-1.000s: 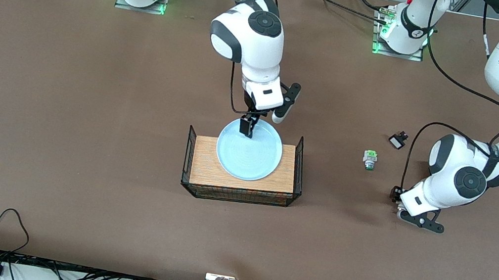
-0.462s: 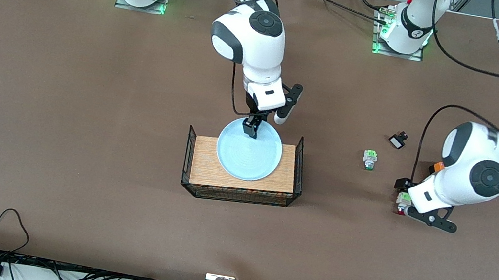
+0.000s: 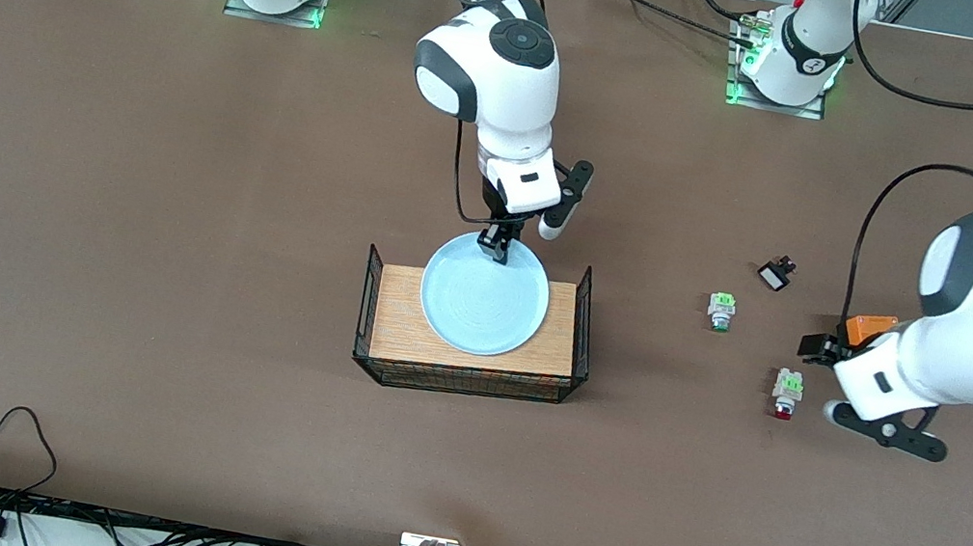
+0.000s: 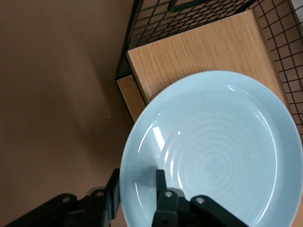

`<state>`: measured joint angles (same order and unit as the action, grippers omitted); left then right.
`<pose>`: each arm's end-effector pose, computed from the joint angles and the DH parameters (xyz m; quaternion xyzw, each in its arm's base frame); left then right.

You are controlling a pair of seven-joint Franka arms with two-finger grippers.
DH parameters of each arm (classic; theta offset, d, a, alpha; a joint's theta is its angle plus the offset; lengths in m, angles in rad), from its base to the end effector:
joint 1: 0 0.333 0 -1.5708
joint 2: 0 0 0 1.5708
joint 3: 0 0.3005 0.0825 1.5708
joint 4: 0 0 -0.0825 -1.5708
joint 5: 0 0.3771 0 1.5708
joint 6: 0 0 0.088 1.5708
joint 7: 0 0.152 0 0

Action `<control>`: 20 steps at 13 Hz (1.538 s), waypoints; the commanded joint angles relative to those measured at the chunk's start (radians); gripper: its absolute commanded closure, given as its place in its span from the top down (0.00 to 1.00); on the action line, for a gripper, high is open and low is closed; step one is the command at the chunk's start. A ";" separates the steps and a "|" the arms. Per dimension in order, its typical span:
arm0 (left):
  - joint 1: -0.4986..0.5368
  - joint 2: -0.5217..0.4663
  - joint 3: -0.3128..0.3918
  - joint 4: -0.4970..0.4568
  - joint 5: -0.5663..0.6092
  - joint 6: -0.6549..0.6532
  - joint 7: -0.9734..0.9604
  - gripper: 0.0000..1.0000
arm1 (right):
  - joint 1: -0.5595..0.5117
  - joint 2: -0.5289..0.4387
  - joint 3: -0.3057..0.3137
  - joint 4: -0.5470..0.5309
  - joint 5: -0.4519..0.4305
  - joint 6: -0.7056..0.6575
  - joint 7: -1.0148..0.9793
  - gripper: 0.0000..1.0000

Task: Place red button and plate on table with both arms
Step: 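Lift the blue plate with the right gripper while the left gripper withdraws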

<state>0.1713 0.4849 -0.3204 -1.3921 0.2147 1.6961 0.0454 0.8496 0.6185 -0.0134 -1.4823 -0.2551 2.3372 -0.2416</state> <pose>0.6567 -0.0392 0.3722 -0.9907 0.1070 0.0763 0.0343 0.4977 0.5349 0.2849 0.8047 0.5726 0.1425 0.0663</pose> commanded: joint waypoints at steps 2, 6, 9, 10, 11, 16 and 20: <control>0.002 -0.011 -0.029 0.146 -0.017 -0.171 0.018 1.00 | 0.006 -0.005 0.000 0.010 -0.013 -0.006 0.001 0.01; 0.004 -0.081 -0.037 0.156 -0.056 -0.265 0.016 1.00 | 0.023 -0.028 0.001 0.010 -0.013 -0.010 -0.001 0.00; 0.011 -0.097 -0.031 0.157 -0.069 -0.291 0.027 1.00 | 0.028 -0.101 0.003 0.008 -0.010 -0.051 0.005 0.00; 0.008 -0.133 -0.004 0.139 -0.099 -0.276 0.034 1.00 | 0.028 -0.129 0.003 0.008 -0.001 -0.077 0.010 0.00; 0.002 -0.167 0.042 0.112 -0.147 -0.253 0.036 1.00 | 0.028 -0.153 0.003 0.008 0.002 -0.108 0.021 0.00; -0.170 -0.408 0.290 -0.234 -0.222 -0.043 0.105 1.00 | 0.010 -0.307 -0.002 0.000 0.005 -0.395 0.080 0.00; -0.193 -0.433 0.290 -0.263 -0.179 -0.039 0.099 1.00 | -0.116 -0.345 -0.003 -0.023 -0.007 -0.504 0.077 0.00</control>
<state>-0.0019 0.0829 -0.0443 -1.6169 0.0124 1.6379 0.1324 0.7992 0.2919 -0.0245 -1.4703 -0.2556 1.8527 -0.1747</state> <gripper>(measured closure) 0.000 0.978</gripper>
